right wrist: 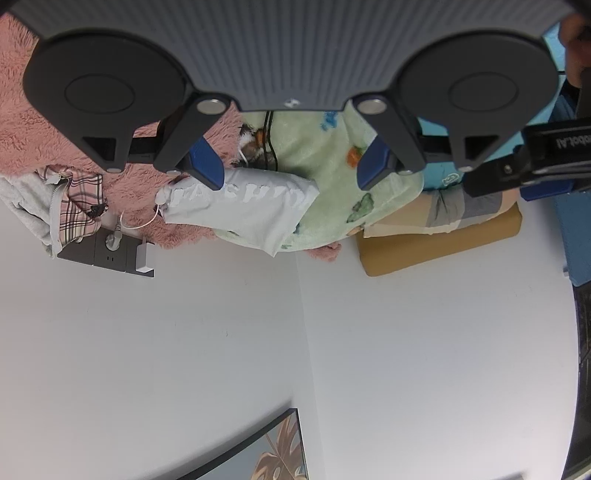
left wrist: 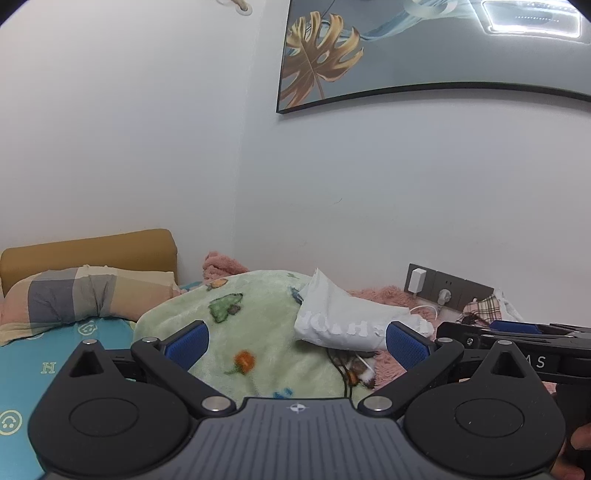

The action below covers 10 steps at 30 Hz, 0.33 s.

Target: Fold clothes

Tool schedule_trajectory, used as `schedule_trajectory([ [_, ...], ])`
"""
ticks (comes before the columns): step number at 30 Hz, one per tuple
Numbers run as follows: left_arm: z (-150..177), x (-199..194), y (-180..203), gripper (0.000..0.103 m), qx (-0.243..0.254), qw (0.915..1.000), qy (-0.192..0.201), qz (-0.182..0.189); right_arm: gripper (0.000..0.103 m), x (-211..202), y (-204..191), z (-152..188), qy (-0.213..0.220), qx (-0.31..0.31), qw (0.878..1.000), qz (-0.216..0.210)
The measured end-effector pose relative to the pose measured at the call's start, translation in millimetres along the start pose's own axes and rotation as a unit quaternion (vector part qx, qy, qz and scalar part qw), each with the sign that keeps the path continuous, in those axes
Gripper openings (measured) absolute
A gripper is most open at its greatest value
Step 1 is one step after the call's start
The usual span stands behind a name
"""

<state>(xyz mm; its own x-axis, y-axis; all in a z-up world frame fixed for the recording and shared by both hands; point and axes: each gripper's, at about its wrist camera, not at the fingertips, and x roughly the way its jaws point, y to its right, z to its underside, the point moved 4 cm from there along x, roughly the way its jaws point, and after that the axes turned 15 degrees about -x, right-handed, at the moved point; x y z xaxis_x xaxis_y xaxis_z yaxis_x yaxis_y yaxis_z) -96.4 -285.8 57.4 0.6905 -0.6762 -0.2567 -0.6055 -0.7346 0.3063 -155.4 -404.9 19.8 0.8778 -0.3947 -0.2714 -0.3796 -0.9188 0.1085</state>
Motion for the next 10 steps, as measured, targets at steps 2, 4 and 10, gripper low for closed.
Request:
schedule_trajectory([
  [2,1.9,0.8,0.2,0.103,0.003,1.0,-0.001,-0.002,0.081,0.7,0.8,0.9,-0.001,-0.001,1.0,0.002],
  [4,3.0,1.3,0.8,0.103,0.004,1.0,-0.002,-0.004,0.081,0.6,1.9,1.0,0.0,-0.003,1.0,0.005],
  [10,2.7,0.1,0.2,0.103,-0.001,1.0,-0.004,-0.005,0.081,-0.6,3.3,2.1,-0.001,-0.007,1.0,0.009],
])
